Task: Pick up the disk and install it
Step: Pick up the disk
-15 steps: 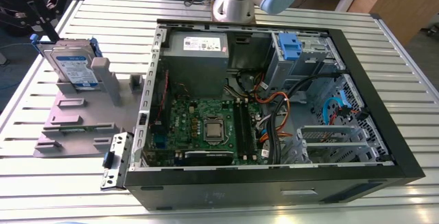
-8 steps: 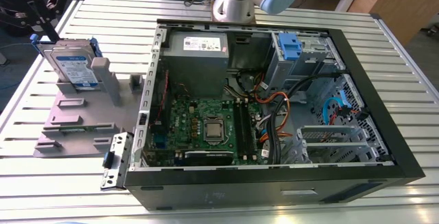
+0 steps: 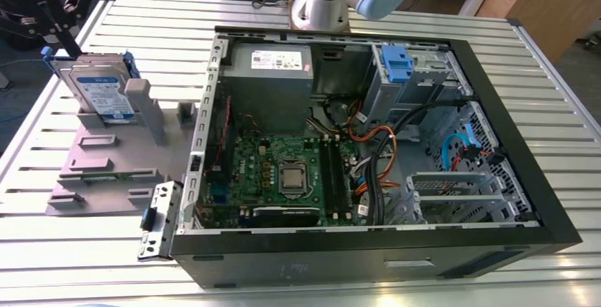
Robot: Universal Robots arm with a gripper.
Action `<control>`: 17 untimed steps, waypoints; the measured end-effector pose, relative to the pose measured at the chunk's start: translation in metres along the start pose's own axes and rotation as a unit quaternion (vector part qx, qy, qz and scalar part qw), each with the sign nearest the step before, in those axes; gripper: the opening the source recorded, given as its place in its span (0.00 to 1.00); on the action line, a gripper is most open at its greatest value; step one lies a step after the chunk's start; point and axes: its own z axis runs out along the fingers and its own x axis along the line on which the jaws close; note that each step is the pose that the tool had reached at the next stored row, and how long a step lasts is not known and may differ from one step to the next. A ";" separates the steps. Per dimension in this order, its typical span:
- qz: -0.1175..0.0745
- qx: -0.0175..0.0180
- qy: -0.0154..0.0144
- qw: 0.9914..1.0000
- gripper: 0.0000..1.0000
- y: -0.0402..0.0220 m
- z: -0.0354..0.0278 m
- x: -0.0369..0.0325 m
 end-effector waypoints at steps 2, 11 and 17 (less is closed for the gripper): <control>-0.001 0.000 0.000 1.000 0.11 0.0000 0.0000 0.0000; -0.006 0.000 0.000 1.000 0.11 0.0000 0.0000 0.0000; -0.010 0.000 0.000 1.000 0.11 0.0000 0.0000 0.0000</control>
